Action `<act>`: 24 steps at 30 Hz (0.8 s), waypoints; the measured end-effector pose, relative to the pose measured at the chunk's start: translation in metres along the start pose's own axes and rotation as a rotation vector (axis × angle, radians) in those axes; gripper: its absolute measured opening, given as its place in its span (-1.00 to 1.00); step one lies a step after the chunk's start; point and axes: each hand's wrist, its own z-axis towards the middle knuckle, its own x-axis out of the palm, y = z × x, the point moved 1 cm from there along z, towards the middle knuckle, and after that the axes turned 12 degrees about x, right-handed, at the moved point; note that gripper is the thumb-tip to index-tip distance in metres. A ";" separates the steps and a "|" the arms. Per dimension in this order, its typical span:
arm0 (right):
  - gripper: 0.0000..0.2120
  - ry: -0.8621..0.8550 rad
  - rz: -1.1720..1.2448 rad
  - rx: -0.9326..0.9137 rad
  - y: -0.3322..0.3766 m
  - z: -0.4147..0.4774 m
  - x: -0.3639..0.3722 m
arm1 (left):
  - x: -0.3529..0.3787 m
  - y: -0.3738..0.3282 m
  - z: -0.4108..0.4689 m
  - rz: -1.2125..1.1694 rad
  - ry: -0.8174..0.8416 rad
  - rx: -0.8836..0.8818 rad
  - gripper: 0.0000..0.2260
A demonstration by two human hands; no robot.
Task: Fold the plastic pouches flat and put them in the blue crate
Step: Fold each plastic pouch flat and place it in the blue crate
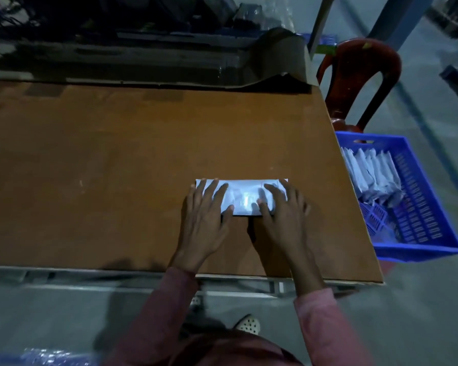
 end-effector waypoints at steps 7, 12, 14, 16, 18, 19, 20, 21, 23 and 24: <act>-0.54 0.104 -0.055 -0.122 0.022 0.024 0.040 | 0.028 0.012 0.033 0.144 0.212 -0.030 -0.46; -0.52 0.194 -0.402 -0.310 0.006 0.016 0.044 | 0.042 0.018 0.036 0.175 0.244 0.007 -0.47; -0.46 0.146 -0.356 -0.274 0.009 0.011 0.037 | 0.044 0.019 0.033 0.179 0.239 0.020 -0.48; -0.46 0.091 -0.299 -0.202 0.013 0.008 0.036 | 0.047 0.021 0.031 0.186 0.235 0.033 -0.48; -0.49 0.059 -0.257 -0.170 0.015 0.007 0.039 | 0.050 0.023 0.031 0.183 0.228 0.034 -0.48; -0.49 0.059 -0.244 -0.167 0.014 0.008 0.042 | 0.051 0.023 0.031 0.181 0.226 0.031 -0.48; -0.49 0.061 -0.238 -0.169 0.013 0.008 0.044 | 0.053 0.023 0.031 0.184 0.227 0.029 -0.48; -0.49 0.073 -0.238 -0.168 0.012 0.009 0.047 | 0.054 0.024 0.031 0.188 0.230 0.030 -0.49; -0.48 0.097 -0.240 -0.155 0.011 0.010 0.052 | 0.057 0.026 0.030 0.182 0.237 0.026 -0.49; -0.47 0.105 -0.238 -0.145 0.010 0.010 0.054 | 0.058 0.027 0.030 0.175 0.239 0.023 -0.49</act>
